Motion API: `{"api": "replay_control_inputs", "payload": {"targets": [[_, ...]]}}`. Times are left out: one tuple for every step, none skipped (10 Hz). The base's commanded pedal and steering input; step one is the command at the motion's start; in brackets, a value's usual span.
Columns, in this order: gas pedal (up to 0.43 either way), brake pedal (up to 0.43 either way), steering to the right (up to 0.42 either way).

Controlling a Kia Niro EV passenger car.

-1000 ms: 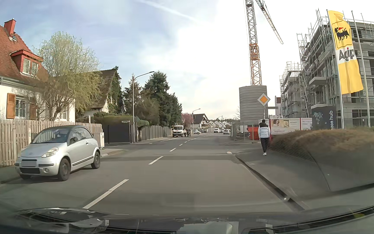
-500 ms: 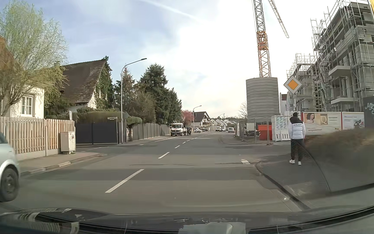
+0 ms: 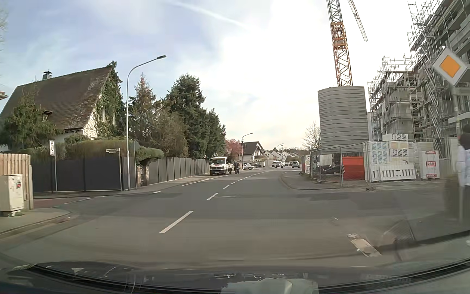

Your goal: Follow the waypoints while adhering to traffic rules and regulations

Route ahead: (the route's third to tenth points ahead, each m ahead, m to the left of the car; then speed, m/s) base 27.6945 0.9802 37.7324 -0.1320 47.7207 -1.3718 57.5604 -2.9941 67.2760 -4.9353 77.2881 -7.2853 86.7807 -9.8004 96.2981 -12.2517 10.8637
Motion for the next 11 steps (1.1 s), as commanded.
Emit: {"api": "replay_control_inputs", "payload": {"targets": [[0.189,0.0,0.005],[0.177,0.0,0.007],[0.177,0.0,0.007],[0.157,0.0,0.007],[0.15,0.0,0.007],[0.15,0.0,0.007],[0.138,0.0,0.007],[0.138,0.0,0.008],[0.118,0.0,0.008],[0.11,0.0,0.008],[0.11,0.0,0.008]]}}
